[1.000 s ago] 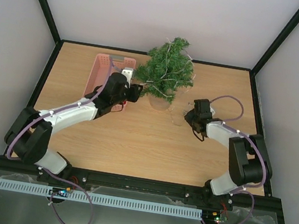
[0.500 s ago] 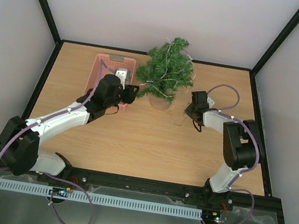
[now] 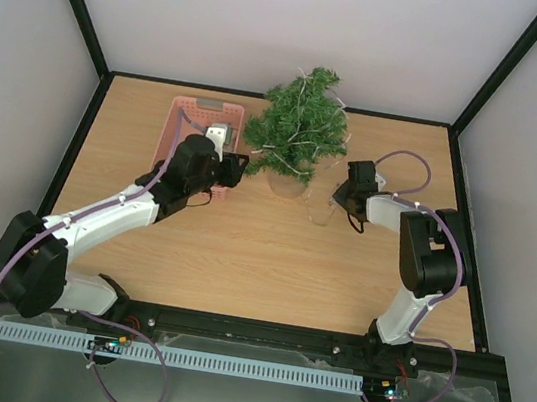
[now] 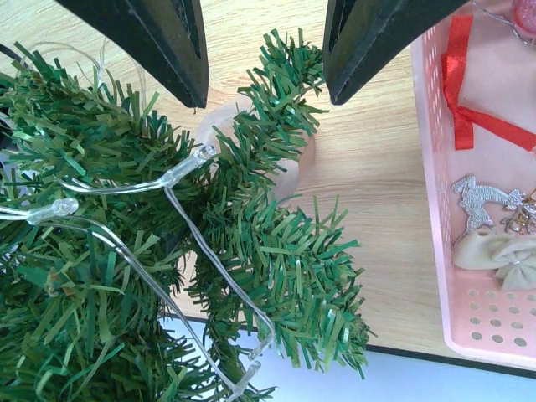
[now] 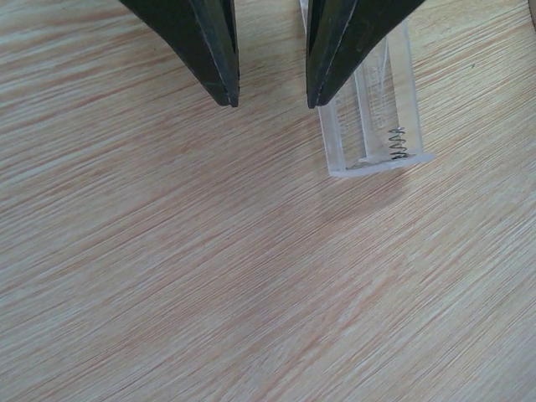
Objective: Decorate the small christmas tree
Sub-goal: Pick up the decoration item from the center of the board.
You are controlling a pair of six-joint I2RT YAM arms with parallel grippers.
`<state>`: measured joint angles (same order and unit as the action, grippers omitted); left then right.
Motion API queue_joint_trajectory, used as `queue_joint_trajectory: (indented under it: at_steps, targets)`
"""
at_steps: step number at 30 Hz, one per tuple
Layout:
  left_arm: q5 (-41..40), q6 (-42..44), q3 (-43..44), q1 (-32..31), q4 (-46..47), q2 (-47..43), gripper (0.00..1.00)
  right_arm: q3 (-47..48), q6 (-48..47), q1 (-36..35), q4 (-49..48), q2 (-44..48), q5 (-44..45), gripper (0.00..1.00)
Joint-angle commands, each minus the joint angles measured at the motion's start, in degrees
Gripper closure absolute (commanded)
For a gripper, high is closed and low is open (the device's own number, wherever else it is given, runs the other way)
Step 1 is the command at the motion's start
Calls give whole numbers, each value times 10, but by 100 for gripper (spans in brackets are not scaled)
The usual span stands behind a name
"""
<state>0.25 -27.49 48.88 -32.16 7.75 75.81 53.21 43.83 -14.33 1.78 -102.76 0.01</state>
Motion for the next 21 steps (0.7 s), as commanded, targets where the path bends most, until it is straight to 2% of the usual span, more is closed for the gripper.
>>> queue_joint_trajectory:
  at_steps: [1,4,21]
  targets:
    - [5,-2,-5,3,1,-8,61,18,-7,2,-10,1,-1,78]
    - [5,-1,-5,3,0,-10,60,21,-6,1,-10,3,-6,77]
    - [-1,1,-13,4,2,-16,59,31,-23,-3,-32,-25,-41,54]
